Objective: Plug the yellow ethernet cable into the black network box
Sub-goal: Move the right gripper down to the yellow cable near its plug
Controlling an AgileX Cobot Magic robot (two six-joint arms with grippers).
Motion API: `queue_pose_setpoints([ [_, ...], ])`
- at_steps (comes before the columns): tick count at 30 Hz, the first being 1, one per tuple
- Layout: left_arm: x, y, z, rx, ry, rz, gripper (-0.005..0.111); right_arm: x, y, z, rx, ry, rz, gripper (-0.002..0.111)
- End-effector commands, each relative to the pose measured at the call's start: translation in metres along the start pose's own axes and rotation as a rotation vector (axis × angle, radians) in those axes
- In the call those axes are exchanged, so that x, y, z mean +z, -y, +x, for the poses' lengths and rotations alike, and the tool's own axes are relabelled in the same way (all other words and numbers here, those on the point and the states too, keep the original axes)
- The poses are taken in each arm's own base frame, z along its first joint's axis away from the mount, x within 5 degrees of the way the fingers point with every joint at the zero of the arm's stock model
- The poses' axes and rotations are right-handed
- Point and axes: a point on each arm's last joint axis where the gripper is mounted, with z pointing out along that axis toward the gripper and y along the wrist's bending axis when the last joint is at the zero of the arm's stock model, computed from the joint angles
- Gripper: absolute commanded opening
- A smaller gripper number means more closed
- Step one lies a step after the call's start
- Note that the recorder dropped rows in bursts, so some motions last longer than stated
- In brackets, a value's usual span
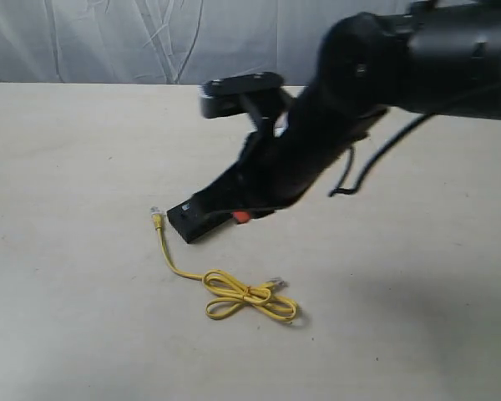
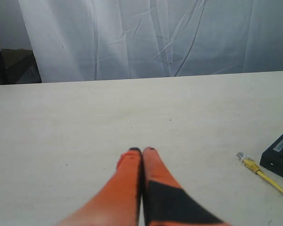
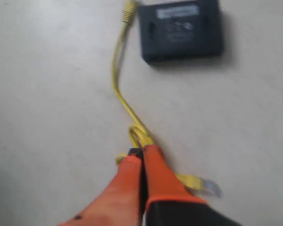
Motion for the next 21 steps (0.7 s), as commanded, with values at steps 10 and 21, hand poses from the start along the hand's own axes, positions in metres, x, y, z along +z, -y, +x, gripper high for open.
queue_pose_setpoints([
  [10,0.0,0.0,0.0,0.0,0.013,-0.007,0.0,0.094,-0.043,-0.044,-0.021,-0.113,0.031,-0.001],
  [21,0.0,0.0,0.0,0.0,0.013,-0.007,0.0,0.132,-0.038,-0.065,-0.002,-0.132,0.095,-0.001],
])
